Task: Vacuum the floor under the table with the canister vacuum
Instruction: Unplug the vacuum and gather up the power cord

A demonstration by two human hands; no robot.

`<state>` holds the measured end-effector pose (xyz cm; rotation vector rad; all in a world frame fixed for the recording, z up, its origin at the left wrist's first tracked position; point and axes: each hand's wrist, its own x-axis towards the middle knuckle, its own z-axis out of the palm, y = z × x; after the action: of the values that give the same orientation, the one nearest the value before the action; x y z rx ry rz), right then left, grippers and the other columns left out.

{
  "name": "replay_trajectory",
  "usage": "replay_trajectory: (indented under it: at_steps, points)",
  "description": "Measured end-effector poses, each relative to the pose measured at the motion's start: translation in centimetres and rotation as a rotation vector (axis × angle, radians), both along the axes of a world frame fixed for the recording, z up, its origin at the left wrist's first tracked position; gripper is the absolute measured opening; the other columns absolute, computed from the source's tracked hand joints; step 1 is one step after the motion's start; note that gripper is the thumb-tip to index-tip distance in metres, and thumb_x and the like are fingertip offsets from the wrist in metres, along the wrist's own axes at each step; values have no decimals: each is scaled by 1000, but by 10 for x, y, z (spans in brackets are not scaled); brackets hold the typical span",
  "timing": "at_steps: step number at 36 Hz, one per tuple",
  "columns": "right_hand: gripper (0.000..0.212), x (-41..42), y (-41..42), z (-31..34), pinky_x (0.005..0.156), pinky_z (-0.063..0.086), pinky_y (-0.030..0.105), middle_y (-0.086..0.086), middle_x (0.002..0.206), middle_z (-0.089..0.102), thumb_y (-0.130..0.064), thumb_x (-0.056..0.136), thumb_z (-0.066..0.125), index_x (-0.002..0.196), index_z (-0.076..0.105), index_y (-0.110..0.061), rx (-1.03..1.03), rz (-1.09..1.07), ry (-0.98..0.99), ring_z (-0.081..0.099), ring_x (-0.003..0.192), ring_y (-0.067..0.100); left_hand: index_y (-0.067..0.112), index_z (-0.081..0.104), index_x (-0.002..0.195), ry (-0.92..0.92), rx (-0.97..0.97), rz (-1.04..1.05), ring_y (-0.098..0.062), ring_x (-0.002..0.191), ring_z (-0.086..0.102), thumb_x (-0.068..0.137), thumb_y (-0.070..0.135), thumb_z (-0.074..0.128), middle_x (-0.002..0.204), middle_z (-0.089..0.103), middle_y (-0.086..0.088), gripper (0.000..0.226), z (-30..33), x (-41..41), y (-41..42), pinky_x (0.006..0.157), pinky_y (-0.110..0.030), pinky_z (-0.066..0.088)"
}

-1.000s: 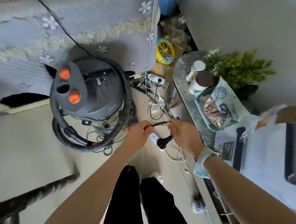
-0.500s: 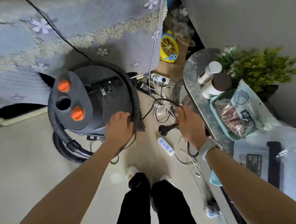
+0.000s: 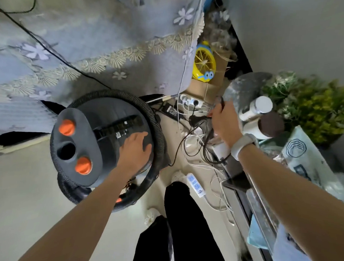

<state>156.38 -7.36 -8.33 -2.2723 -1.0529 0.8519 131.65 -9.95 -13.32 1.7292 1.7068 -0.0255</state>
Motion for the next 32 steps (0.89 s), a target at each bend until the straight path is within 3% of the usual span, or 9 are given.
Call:
replay_trajectory:
  at_steps: [6, 9, 14, 17, 20, 24, 26, 28, 32]
  points:
    - [26, 6, 85, 28, 94, 44, 46, 20, 117, 56, -11, 98, 29, 89, 53, -11, 34, 151, -26, 52, 109, 38, 17, 40, 140, 44, -3, 61, -27, 132, 35, 98, 29, 48, 143, 40, -5, 45, 6, 6, 48, 106, -45, 33]
    - [36, 2, 109, 28, 92, 44, 44, 20, 116, 57, -5, 96, 31, 65, 36, -20, 48, 246, -48, 51, 108, 37, 17, 41, 140, 39, 23, 76, -27, 131, 37, 98, 29, 48, 142, 42, -5, 44, 8, 11, 66, 106, -43, 33]
    - [17, -5, 111, -9, 79, 45, 36, 0, 79, 65, -19, 103, 29, 97, 43, -10, 134, 87, 65, 60, 82, 24, 20, 39, 141, 106, 88, -41, -23, 135, 31, 97, 30, 46, 144, 40, -1, 45, -1, 20, 92, 110, -46, 28]
    - [24, -5, 106, -30, 80, 46, 39, 3, 79, 70, -22, 103, 31, 105, 46, -4, 88, 147, 98, 64, 82, 24, 24, 29, 146, 253, 40, -146, -23, 142, 19, 97, 38, 42, 152, 28, -1, 52, -17, 22, 101, 114, -49, 19]
    - [24, -6, 103, -52, 71, 44, 36, 7, 84, 71, -21, 104, 31, 105, 46, -2, 59, 174, 129, 52, 59, 10, 25, 15, 150, 430, -40, -185, -26, 146, 3, 94, 55, 39, 159, 10, -2, 69, -39, 14, 104, 114, -55, 9]
    - [19, -9, 96, -79, 61, 40, 35, 7, 85, 71, -20, 103, 31, 103, 44, -6, 8, 190, 160, 44, 50, 6, 18, 14, 151, 530, 26, -105, -28, 144, 13, 89, 64, 41, 159, 10, -3, 82, -57, 5, 94, 113, -49, 15]
    - [13, -10, 93, -89, 52, 33, 31, 3, 82, 70, -20, 103, 31, 99, 41, -13, -13, 199, 167, 40, 42, 2, 11, 33, 143, 531, 88, -3, -30, 135, 30, 87, 62, 48, 151, 29, -11, 78, -61, 4, 89, 106, -45, 25]
    - [13, -11, 93, -93, 50, 31, 27, 2, 81, 70, -21, 103, 30, 102, 42, -14, -19, 191, 157, 43, 37, 0, 3, 53, 120, 507, 160, 77, -35, 115, 46, 83, 57, 59, 126, 51, -17, 66, -64, 0, 86, 94, -46, 33]
    - [21, -10, 95, -92, 63, 41, 35, 3, 85, 71, -24, 104, 30, 109, 46, -11, -26, 175, 120, 43, 48, 3, 3, 60, 91, 493, 240, 24, -32, 85, 56, 83, 51, 62, 85, 62, -13, 49, -69, -8, 85, 79, -43, 37]
